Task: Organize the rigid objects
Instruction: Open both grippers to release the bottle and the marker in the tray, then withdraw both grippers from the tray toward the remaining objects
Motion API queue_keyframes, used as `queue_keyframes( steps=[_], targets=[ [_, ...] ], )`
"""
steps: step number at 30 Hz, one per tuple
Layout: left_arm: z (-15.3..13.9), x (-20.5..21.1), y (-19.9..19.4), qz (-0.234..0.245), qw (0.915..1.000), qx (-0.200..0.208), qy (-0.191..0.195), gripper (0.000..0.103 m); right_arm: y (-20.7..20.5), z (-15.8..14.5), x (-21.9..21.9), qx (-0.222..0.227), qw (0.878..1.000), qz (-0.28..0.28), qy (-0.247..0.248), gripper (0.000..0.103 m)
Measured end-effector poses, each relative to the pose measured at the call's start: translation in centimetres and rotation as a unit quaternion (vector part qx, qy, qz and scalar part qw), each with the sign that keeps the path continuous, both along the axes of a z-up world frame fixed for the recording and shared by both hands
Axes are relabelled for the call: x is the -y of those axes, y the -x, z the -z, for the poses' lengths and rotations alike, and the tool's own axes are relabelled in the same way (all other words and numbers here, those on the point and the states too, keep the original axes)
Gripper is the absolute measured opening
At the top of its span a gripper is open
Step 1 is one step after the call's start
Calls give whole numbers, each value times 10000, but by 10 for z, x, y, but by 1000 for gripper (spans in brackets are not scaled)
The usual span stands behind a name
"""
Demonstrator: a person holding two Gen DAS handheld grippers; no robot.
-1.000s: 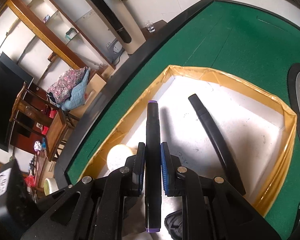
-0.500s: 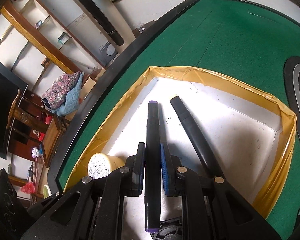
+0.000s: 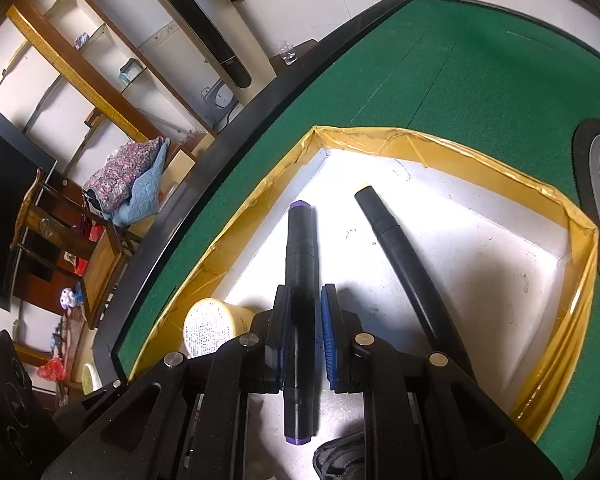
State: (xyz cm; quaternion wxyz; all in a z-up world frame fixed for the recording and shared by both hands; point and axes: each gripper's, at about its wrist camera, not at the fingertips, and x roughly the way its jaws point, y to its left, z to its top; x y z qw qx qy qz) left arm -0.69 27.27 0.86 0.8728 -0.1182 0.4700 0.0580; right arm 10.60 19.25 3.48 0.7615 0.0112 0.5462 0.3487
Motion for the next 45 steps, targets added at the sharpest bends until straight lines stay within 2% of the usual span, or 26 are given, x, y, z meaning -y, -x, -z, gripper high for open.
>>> queue_keyframes(
  steps=[10,18,19,21,22,23,27,34,42,45],
  targets=[
    [-1,5,3,-32,9999,27,-116,36,12,-14,13,227,9997,-45,-94,14],
    [-4,10,10,-81,9998,81,-144,38,34,-35,52,432,9979,-9,-484,14],
    [-6,11,11,-88,9998,91,-160,38,37,-38,58,445,9974,16,-559,16],
    [-8,14,14,-115,9997,98,-211,40,45,-41,73,494,9963,107,-699,29],
    [-9,15,15,-116,9996,121,-239,40,48,-43,80,521,9956,168,-757,45],
    [-11,16,17,-116,9995,149,-260,41,52,-44,89,575,9945,243,-841,53],
    [-19,20,24,-158,9989,269,-362,52,69,-44,116,755,9922,387,-908,53],
    [-32,37,33,-91,9981,439,-429,52,90,-32,170,944,9888,793,-837,60],
    [-49,76,37,288,9964,606,-513,53,104,-17,236,785,9809,1479,-987,73],
    [-54,93,37,461,9953,670,-521,60,109,-15,254,791,9774,1683,-1003,75]
  ],
)
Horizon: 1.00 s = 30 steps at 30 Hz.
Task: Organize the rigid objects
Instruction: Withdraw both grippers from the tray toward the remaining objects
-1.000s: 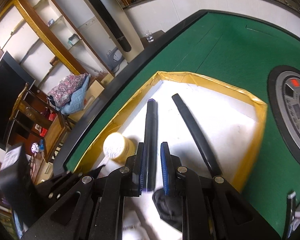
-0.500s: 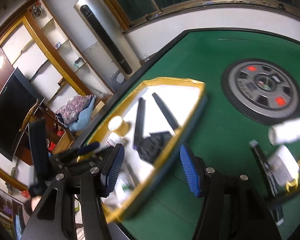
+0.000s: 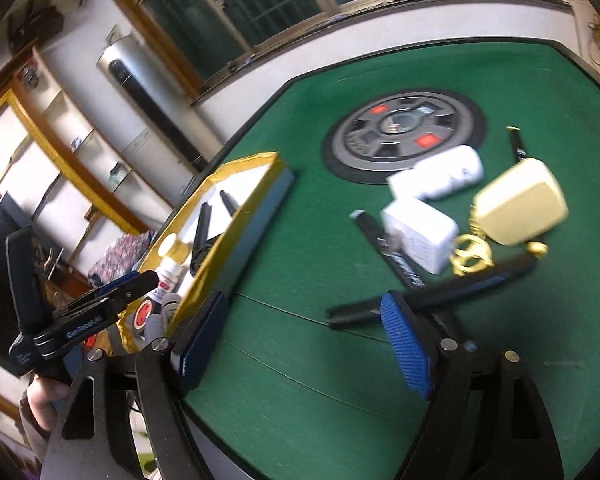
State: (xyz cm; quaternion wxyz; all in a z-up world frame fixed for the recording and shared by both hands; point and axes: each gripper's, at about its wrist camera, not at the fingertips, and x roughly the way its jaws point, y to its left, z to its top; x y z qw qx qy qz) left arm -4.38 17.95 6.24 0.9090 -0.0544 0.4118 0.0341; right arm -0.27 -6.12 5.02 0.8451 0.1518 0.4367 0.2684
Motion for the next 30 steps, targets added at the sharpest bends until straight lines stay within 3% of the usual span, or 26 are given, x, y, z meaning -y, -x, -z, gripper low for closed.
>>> queue_keyframes(
  steps=[13,21,26,30],
  targets=[
    [-5,76,-4,809,9966,-30,-129,62,21,11,73,380,9922,1084,493,80],
    [7,125,-15,1300,9910,-242,-197,62,35,9,91,774,9832,1507,675,80],
    [8,154,-25,1682,9851,-255,-251,62,39,6,102,791,9815,1627,636,81],
    [7,183,-36,2174,9751,-173,-402,61,46,2,117,785,9768,1888,633,81]
  ],
)
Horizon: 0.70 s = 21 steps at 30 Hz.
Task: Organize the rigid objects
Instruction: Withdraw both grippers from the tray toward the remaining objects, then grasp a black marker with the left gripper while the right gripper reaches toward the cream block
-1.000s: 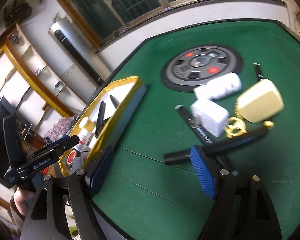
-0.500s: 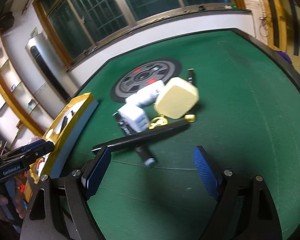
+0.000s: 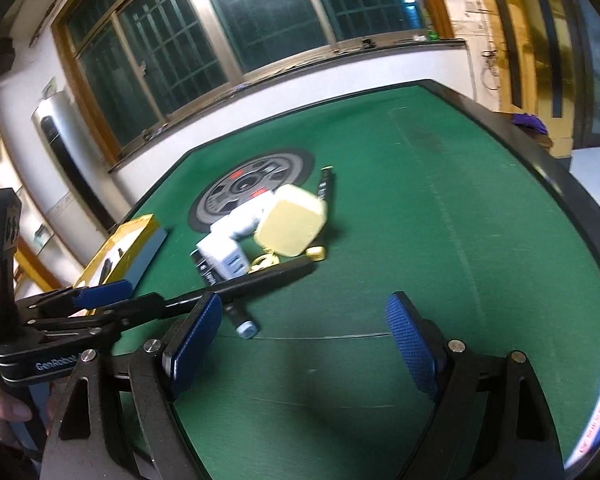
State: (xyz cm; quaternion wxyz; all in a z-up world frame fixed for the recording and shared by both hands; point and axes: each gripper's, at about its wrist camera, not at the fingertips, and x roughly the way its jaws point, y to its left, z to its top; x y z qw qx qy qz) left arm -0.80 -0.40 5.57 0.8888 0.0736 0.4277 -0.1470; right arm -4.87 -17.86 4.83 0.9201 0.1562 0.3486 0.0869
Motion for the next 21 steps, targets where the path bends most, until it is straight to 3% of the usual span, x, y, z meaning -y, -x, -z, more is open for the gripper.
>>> queue_keyframes(
  steps=[5,8,10,11,12,16,21],
  targets=[
    [17,39,-14,606,9970,-69,-470,61,4,-5,13,10,9998,221,-14,81],
    [30,49,-20,671,9958,-169,-597,56,4,-3,17,-28,9996,263,-26,81],
    [29,51,-20,698,9962,-131,-504,38,4,-2,20,-56,9996,281,-31,81],
    [28,50,-19,700,9963,-118,-481,24,3,-1,21,-82,9995,289,-37,81],
    [27,50,-17,733,9962,-144,-442,19,3,0,22,-104,9995,294,-48,81],
    [27,45,-3,772,9962,-188,-345,13,-1,3,22,-182,9994,274,-67,81],
    [22,11,24,577,9975,-320,249,13,-14,5,20,-258,9996,78,-63,81]
  ],
)
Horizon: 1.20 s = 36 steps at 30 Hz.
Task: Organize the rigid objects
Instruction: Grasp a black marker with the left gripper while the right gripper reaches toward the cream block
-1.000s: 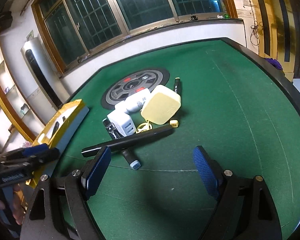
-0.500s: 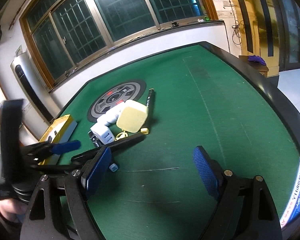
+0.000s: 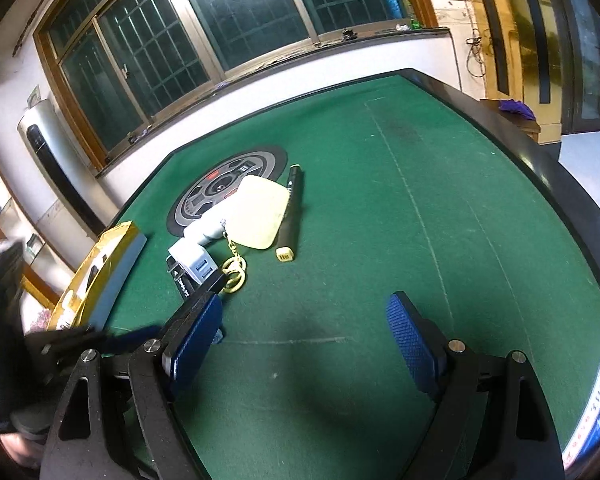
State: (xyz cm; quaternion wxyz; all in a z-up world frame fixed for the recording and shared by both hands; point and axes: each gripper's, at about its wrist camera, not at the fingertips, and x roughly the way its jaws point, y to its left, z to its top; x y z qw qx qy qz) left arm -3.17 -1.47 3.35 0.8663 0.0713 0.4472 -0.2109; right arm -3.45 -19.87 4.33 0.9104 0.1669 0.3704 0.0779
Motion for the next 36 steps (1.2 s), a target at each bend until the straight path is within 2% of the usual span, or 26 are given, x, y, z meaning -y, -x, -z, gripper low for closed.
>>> queue_keyframes(
  steps=[4,10,12,16,23,26,31,32,36],
  targets=[
    [-3,-35,19,-425,9987,49,270,13,-20,-5,-1,1,9995,-241,-210,81],
    [11,-61,17,-888,9956,-103,295,13,-58,-13,-25,38,9979,-621,-183,80],
    [14,-61,16,-881,9956,-136,300,13,-74,-11,-34,-125,9966,-741,-350,79],
    [15,-53,19,-804,9964,-96,265,13,-95,-5,-46,-452,9892,-982,-989,75],
    [21,-46,23,-667,9976,-112,143,13,-111,19,-51,-1106,9861,-578,-1095,75],
    [20,-46,23,-692,9974,-125,166,14,-119,21,-47,-1116,9862,-443,-1136,75],
    [15,-44,25,-669,9975,-92,185,15,-131,15,-58,-1152,9911,-379,-555,74],
    [15,-44,26,-664,9976,-95,184,15,-134,15,-63,-1184,9916,-403,-340,68],
    [14,-40,29,-623,9979,-72,159,15,-137,15,-80,-1226,9901,-487,480,59]
  ],
)
